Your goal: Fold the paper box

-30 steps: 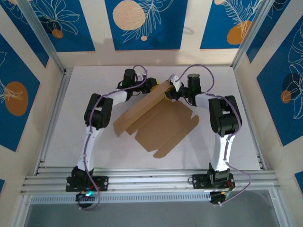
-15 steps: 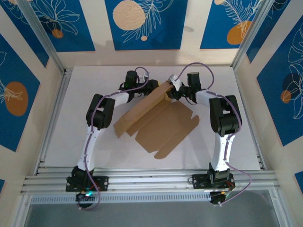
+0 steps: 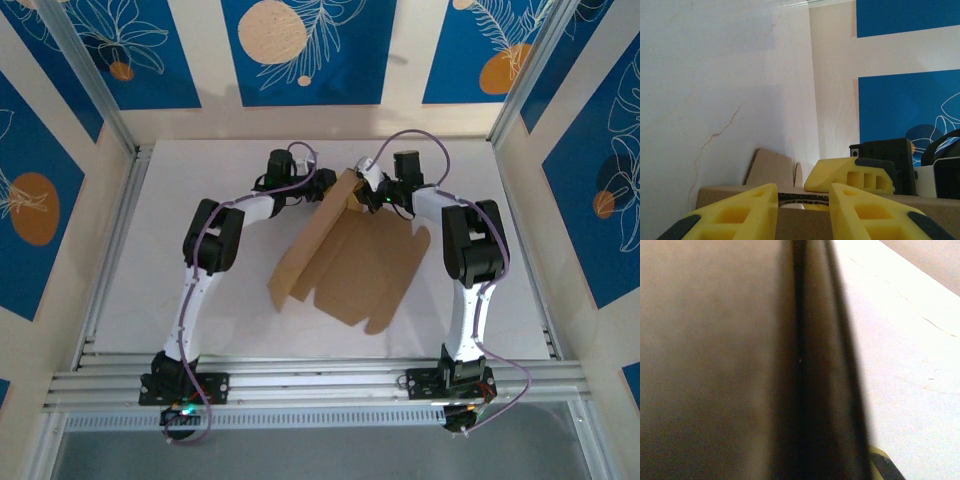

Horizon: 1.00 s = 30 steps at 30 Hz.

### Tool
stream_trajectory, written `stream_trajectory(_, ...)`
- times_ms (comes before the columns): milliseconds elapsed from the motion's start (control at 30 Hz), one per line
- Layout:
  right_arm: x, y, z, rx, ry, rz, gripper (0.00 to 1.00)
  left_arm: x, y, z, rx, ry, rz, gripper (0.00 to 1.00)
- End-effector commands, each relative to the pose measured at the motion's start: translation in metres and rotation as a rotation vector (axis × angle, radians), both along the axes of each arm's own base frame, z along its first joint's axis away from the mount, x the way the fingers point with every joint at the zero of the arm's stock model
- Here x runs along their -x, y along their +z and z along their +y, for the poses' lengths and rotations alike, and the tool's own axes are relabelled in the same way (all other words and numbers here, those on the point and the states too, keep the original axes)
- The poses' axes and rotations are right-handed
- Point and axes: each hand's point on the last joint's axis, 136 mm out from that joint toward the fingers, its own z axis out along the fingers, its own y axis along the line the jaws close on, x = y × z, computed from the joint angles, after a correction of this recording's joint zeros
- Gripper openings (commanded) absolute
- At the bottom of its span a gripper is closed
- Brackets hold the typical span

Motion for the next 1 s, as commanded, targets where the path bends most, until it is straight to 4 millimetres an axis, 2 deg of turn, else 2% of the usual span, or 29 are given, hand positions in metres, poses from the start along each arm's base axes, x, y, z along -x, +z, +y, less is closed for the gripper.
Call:
stream_trajectory(0, -0.004, -0.018, -0.001, 0.050, -0.046, 0.035, 0.00, 0.006, 0.008, -0.012, 0.036, -0.031, -0.036, 0.32)
stream_trajectory(200, -0.015, -0.022, -0.004, 0.135, -0.167, -0.033, 0.00, 0.009, 0.010, -0.016, 0.056, -0.028, -0.029, 0.32)
stream_trajectory(433, -0.035, -0.009, -0.015, 0.171, -0.373, -0.108, 0.00, 0.008, 0.014, -0.019, 0.086, -0.014, -0.014, 0.32)
stream_trajectory(700, -0.037, -0.006, -0.001, 0.229, -0.376, -0.155, 0.00, 0.009, 0.019, -0.025, 0.113, -0.014, -0.006, 0.32)
stream_trajectory(967, -0.044, 0.016, -0.002, 0.185, -0.424, -0.162, 0.00, 0.016, 0.032, -0.034, 0.187, -0.032, 0.012, 0.32)
